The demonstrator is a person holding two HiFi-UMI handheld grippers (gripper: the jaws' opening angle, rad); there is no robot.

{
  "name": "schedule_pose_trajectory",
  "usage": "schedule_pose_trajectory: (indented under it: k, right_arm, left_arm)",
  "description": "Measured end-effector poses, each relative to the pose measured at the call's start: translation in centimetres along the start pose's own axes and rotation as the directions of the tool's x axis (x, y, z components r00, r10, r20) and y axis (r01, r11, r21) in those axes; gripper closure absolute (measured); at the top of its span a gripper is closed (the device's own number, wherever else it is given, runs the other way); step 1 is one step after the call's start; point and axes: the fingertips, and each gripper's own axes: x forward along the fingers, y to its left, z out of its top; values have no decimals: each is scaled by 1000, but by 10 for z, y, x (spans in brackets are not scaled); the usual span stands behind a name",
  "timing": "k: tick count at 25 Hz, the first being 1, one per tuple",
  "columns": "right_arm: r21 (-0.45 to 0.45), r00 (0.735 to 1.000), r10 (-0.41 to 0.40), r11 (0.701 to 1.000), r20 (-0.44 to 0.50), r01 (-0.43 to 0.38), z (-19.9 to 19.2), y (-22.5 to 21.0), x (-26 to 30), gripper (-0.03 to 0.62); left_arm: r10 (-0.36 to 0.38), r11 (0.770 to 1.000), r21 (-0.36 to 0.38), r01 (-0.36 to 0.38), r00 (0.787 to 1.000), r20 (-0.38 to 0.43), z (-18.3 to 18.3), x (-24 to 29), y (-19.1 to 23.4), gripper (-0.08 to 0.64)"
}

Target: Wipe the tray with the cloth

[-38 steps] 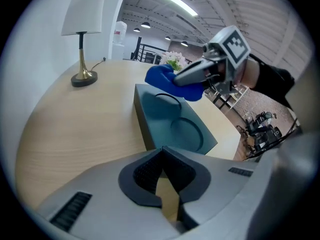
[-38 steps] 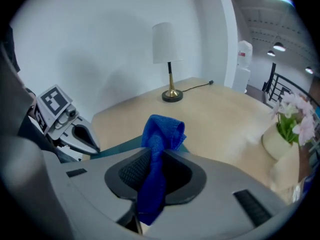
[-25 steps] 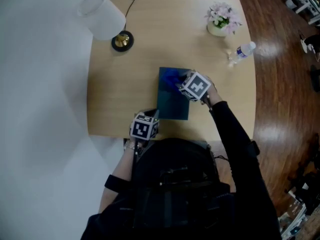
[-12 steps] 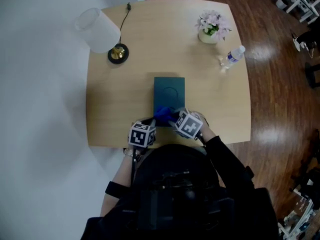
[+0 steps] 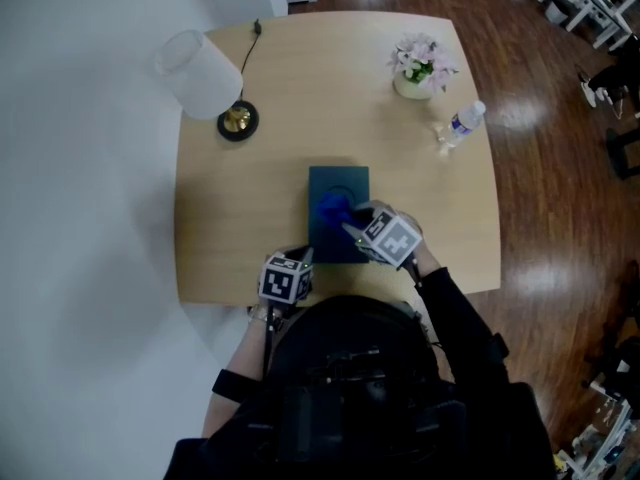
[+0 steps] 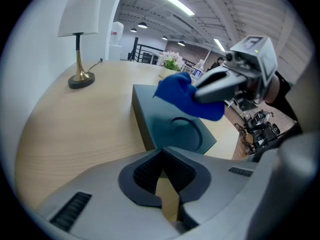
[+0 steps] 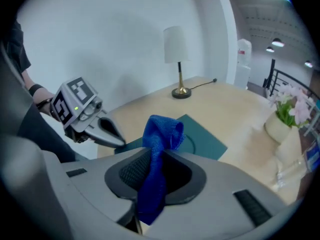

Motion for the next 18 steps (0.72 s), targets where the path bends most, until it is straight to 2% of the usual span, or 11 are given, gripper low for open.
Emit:
schedule_pose_trajectory:
  k: [4,7,10,13,18]
  right_arm:
    - [-50,993,-114,992,-9,114,32,-65,5,511]
    - [-59,990,-129,990,-52,126,40,-95,18,511]
    - [-16,990,-88,996,-112,86,23,-99,41,509]
    - [48,992,-83,995,-90,88,16,-96,44,511]
    - [7,994,-18,1000,-112,19,-3,-64,36,511]
  left_arm:
    - [22,1000,9,-22,1000,-10,-4,2,4,551]
    - [29,999,16,-29,999,-17,0,0,4,551]
    - [24,1000,-9,-24,999,-21,-4,1,5,551]
    - [43,999,0,-43,999,-17,-3,1,7,551]
    - [40,999,11,-40,999,-26,-5,1,6,551]
